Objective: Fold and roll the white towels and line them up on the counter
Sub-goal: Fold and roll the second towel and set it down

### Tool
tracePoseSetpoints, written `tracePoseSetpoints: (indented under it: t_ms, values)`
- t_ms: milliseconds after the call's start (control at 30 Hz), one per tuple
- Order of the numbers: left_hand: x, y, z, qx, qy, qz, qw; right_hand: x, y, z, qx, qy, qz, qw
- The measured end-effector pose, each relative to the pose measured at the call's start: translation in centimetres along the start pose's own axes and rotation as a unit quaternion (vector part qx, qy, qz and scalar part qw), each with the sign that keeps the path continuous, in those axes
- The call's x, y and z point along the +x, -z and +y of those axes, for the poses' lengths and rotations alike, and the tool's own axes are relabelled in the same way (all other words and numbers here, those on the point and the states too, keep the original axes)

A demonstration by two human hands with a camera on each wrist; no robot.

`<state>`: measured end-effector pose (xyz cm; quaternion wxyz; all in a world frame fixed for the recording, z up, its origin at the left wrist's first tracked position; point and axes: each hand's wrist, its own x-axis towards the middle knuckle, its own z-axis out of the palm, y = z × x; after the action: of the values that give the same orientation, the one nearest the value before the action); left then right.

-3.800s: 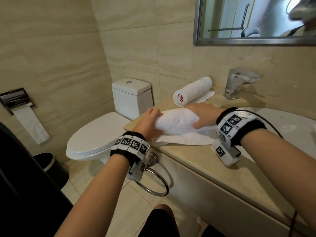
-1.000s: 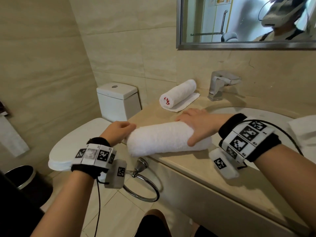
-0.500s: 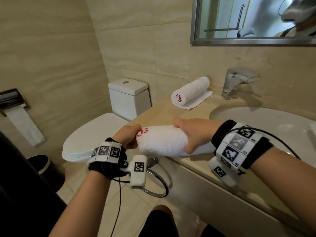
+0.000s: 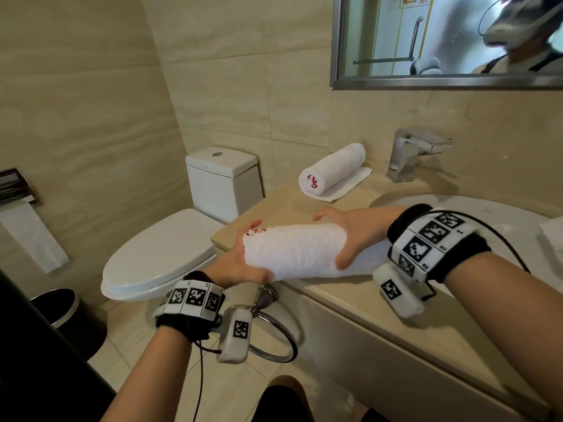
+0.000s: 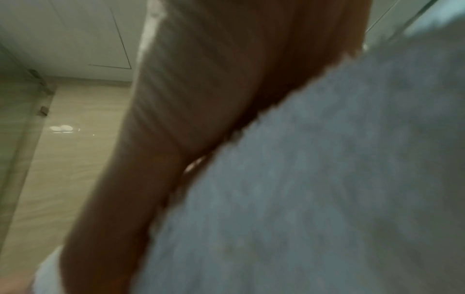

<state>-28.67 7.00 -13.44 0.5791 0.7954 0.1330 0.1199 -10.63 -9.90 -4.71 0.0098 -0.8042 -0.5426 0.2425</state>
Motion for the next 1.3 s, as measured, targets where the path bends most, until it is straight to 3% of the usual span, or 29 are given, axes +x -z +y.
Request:
tracePoseSetpoints:
  t_ms: [133, 333, 433, 533, 733, 967, 1100, 1200, 1300]
  values:
    - [-0.1, -0.1, -0.2, 0.07, -0.012, -0.033, 0.997, -0.3, 0.7, 0.2, -0.024, -0.006, -0.021, 0.999]
    - [0.6, 0.2, 1.4, -0.027, -0.047, 0.11, 0.992, -1.5, 2.5, -0.5, 0.043, 0.01, 0.023, 0.999]
    - [1.5, 1.3, 2.4, -0.061, -0.047, 0.152, 0.985, -1.3, 4.2, -0.8, 0.047, 0.022, 0.048, 0.997]
    - [2.2, 1.8, 3.0, -0.08, 0.001, 0.164, 0.983, -0.1, 5.4, -0.9, 0.004, 0.012, 0.096, 0.995]
    - [2.5, 1.8, 1.2, -0.102, 0.114, 0.174, 0.973, 3.3, 3.3, -0.1, -0.014, -0.022, 0.085, 0.996]
    - [2.7, 2.7, 1.8, 0.033, 0.143, 0.165, 0.975, 4.1, 1.4, -0.3, -0.09, -0.038, 0.11, 0.989]
    - [2.3, 2.5, 1.8, 0.152, 0.156, 0.201, 0.955, 3.6, -0.1, -0.6, -0.129, -0.031, 0.153, 0.979]
    - [1.4, 2.2, 1.5, 0.169, 0.134, 0.178, 0.96, 3.0, -0.5, -0.9, -0.153, -0.025, 0.177, 0.972]
    - [0.7, 1.6, 3.0, 0.194, 0.058, 0.249, 0.947, 2.4, -0.4, -1.0, -0.147, -0.022, 0.17, 0.974]
